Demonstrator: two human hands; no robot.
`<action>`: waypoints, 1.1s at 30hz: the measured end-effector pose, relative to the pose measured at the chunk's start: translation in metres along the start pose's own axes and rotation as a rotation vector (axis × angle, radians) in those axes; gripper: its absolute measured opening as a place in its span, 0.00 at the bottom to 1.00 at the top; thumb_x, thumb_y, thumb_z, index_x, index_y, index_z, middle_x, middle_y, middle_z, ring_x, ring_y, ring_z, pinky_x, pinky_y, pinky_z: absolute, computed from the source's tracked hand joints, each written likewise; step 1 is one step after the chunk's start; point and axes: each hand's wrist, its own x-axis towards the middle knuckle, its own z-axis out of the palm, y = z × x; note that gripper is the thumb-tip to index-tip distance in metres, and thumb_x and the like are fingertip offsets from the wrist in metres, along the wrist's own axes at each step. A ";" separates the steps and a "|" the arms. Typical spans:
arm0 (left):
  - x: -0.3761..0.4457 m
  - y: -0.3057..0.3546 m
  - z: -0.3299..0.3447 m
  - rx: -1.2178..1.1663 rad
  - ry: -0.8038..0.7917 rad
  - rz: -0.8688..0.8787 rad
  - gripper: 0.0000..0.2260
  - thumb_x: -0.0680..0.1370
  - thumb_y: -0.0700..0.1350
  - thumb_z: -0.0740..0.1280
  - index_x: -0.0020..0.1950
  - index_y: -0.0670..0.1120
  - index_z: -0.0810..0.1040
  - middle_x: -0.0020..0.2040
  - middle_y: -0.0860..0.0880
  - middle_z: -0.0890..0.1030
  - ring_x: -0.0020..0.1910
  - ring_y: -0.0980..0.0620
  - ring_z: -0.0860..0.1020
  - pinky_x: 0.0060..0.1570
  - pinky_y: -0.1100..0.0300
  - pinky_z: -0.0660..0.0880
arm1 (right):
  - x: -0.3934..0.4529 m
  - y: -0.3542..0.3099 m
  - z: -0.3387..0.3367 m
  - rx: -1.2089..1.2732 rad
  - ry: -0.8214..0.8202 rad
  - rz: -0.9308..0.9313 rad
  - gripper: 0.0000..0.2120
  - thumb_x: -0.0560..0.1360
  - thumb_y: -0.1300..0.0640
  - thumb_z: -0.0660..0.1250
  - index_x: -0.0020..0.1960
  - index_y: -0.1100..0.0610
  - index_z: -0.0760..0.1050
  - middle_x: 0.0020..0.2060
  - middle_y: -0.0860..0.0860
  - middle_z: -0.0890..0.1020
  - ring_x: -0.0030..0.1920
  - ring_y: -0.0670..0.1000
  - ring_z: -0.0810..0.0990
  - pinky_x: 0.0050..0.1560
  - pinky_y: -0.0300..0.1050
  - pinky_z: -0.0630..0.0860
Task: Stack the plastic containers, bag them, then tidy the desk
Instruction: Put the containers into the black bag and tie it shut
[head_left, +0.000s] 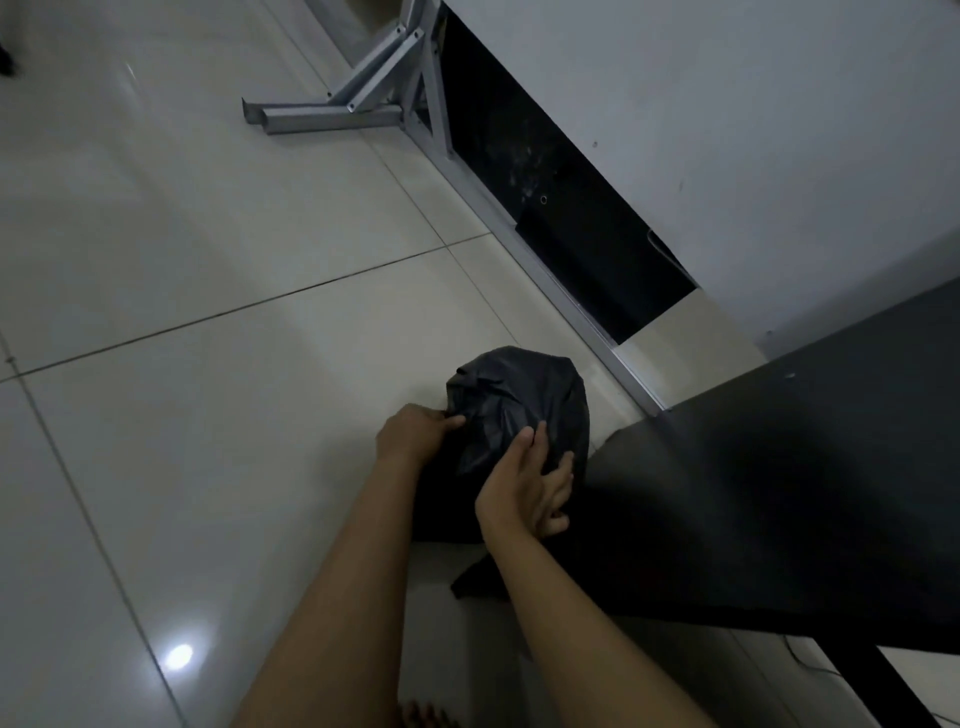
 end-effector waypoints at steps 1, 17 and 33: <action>0.000 0.001 0.005 0.044 0.010 0.012 0.19 0.77 0.56 0.66 0.56 0.43 0.82 0.55 0.41 0.82 0.54 0.42 0.79 0.51 0.57 0.73 | 0.000 -0.001 0.000 0.001 0.003 0.002 0.24 0.81 0.38 0.41 0.76 0.37 0.52 0.79 0.49 0.47 0.78 0.52 0.47 0.72 0.60 0.47; 0.001 0.025 0.011 -0.294 0.346 0.416 0.13 0.82 0.50 0.58 0.63 0.51 0.77 0.62 0.49 0.78 0.61 0.51 0.75 0.60 0.58 0.70 | 0.001 -0.003 0.002 0.061 0.041 0.035 0.26 0.81 0.40 0.42 0.78 0.43 0.51 0.79 0.52 0.50 0.77 0.53 0.53 0.72 0.60 0.51; -0.089 0.054 -0.042 -0.206 0.307 0.293 0.13 0.81 0.44 0.58 0.56 0.40 0.80 0.56 0.42 0.81 0.55 0.45 0.77 0.49 0.60 0.69 | -0.049 -0.044 -0.044 0.204 -0.097 -0.091 0.17 0.82 0.46 0.54 0.68 0.51 0.65 0.70 0.56 0.67 0.66 0.59 0.70 0.66 0.54 0.66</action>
